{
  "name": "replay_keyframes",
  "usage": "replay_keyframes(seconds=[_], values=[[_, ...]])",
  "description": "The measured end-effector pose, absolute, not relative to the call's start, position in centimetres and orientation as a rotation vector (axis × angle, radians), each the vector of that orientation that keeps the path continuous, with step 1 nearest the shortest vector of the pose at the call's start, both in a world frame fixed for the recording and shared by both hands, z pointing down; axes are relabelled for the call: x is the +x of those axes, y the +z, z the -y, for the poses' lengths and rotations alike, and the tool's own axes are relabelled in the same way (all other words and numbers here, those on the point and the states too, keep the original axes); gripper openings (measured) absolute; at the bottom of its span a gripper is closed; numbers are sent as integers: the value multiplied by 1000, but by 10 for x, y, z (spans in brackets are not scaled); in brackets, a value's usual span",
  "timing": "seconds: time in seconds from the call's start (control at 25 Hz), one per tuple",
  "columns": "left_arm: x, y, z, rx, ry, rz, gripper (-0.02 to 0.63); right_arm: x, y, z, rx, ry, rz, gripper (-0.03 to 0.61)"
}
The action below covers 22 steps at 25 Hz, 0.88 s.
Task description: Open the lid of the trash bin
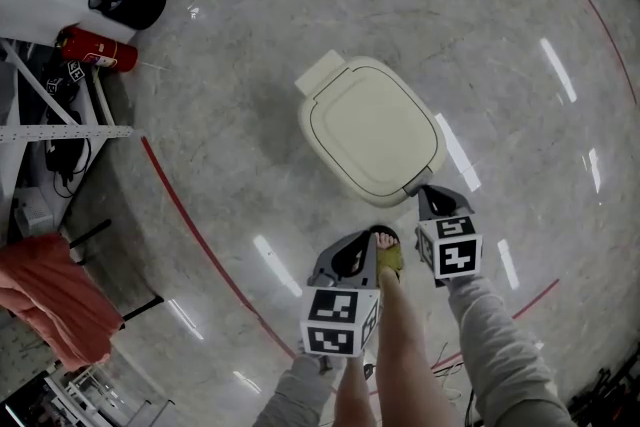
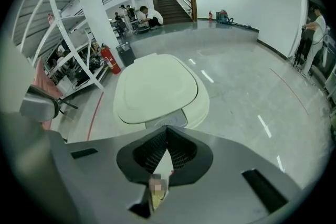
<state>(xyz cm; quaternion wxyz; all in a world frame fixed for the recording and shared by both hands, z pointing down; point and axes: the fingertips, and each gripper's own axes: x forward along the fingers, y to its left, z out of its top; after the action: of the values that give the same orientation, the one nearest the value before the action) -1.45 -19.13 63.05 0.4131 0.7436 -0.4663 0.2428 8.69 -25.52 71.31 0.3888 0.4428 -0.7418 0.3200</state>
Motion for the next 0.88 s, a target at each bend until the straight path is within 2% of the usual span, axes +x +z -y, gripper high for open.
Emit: replay_keyframes(seconds=[0.88], values=[[-12,638,183,1865,596,1174,5,89,720,253,1158,790,1898,-3]])
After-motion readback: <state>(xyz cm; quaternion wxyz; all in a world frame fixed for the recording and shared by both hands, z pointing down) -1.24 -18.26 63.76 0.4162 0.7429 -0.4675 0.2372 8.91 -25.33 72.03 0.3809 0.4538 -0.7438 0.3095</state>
